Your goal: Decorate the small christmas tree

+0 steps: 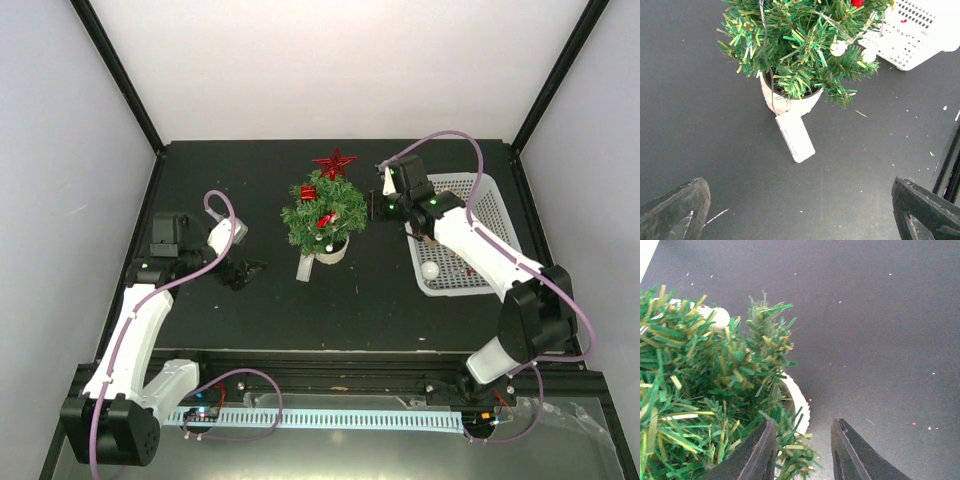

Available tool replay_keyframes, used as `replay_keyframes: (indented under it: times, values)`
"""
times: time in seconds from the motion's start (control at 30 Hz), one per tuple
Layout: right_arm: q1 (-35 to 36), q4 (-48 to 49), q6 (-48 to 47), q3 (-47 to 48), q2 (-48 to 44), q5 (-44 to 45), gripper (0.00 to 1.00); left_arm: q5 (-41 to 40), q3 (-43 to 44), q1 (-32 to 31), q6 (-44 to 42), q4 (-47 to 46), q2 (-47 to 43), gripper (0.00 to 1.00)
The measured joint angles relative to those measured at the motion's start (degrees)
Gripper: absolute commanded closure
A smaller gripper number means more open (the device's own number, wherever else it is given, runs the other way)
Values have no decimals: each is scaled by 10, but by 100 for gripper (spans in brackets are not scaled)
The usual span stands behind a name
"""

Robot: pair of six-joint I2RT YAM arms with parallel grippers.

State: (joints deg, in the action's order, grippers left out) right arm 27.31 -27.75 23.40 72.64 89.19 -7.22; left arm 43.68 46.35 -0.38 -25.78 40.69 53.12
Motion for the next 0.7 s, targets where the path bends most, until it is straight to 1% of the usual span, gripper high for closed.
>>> replay_keyframes:
  times: [0.23,0.37,0.53,0.7]
  values:
    - [30,-1,-8,-16,-20,-23,67,10,0,0,0,0,2,1]
    - [54,0,-9,-44,-30,-36,68,13,0,0,0,0,2,1]
    - [58,-3,-8,-81,-40,-38,67,15,-1,0,0,-1,2,1]
    - [58,-10,-8,-87,-64,-14,61,16,-8,0,0,-2,2,1]
